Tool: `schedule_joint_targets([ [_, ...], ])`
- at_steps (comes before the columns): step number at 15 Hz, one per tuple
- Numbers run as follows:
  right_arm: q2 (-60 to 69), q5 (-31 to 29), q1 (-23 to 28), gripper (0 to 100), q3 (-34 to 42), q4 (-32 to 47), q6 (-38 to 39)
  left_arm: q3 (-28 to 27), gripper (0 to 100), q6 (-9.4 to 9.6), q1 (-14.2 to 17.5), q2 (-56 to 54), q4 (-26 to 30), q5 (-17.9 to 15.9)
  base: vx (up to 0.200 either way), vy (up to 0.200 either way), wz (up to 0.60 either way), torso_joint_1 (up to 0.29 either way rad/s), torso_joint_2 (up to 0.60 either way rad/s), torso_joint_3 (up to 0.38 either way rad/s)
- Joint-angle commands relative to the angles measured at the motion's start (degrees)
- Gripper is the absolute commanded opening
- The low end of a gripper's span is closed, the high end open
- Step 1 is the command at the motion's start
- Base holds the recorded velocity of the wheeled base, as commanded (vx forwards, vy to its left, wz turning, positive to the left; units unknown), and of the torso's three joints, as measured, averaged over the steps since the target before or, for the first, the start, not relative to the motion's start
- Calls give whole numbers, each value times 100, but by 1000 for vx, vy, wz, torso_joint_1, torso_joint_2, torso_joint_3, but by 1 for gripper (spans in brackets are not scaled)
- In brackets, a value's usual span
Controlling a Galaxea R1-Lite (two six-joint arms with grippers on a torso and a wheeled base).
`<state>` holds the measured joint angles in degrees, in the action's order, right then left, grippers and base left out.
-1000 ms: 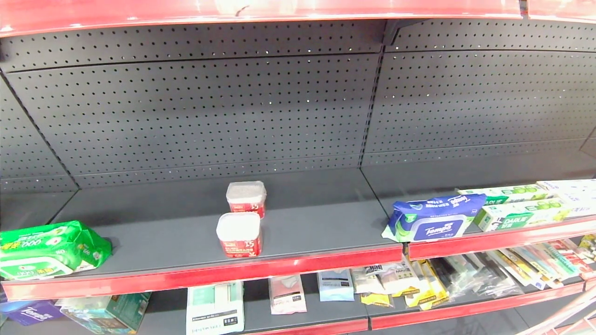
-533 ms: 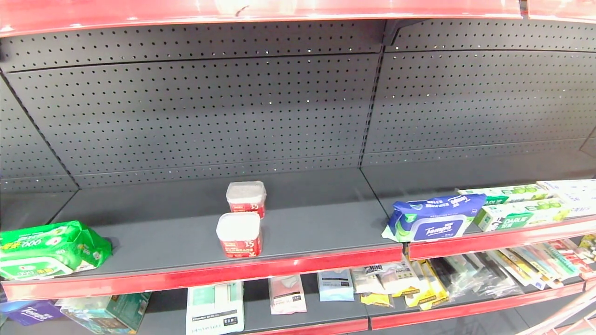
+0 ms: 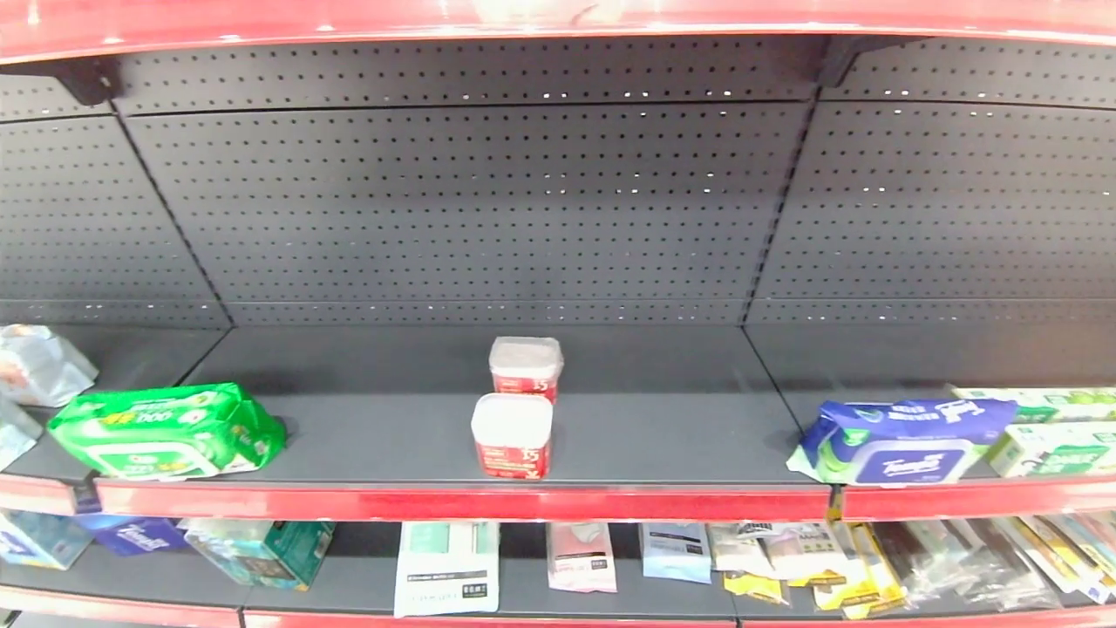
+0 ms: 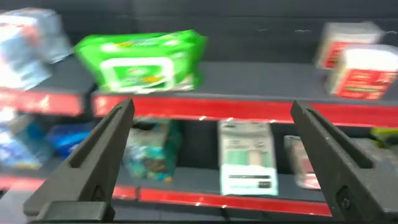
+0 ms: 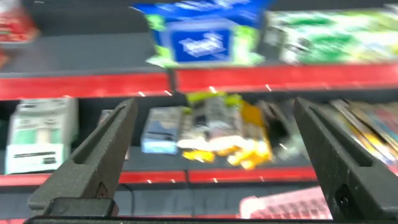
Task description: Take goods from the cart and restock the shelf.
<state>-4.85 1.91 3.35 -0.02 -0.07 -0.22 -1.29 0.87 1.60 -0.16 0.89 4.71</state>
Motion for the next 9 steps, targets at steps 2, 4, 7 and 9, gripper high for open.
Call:
schedule_joint_targets([
  [2,-7,2,-1,100,2,-1,4,6,100,-16,7,16,-1,22,0,0,600,0,2,-2],
  [4,-7,2,-1,100,2,-1,22,6,100,-16,7,16,-1,22,0,0,0,0,0,0],
  [7,-7,2,8,100,2,-1,13,6,100,-25,7,16,-1,4,0,0,0,0,0,0],
  [9,-7,2,-1,100,2,-1,13,6,100,107,7,16,-1,-49,0,0,0,0,0,0],
])
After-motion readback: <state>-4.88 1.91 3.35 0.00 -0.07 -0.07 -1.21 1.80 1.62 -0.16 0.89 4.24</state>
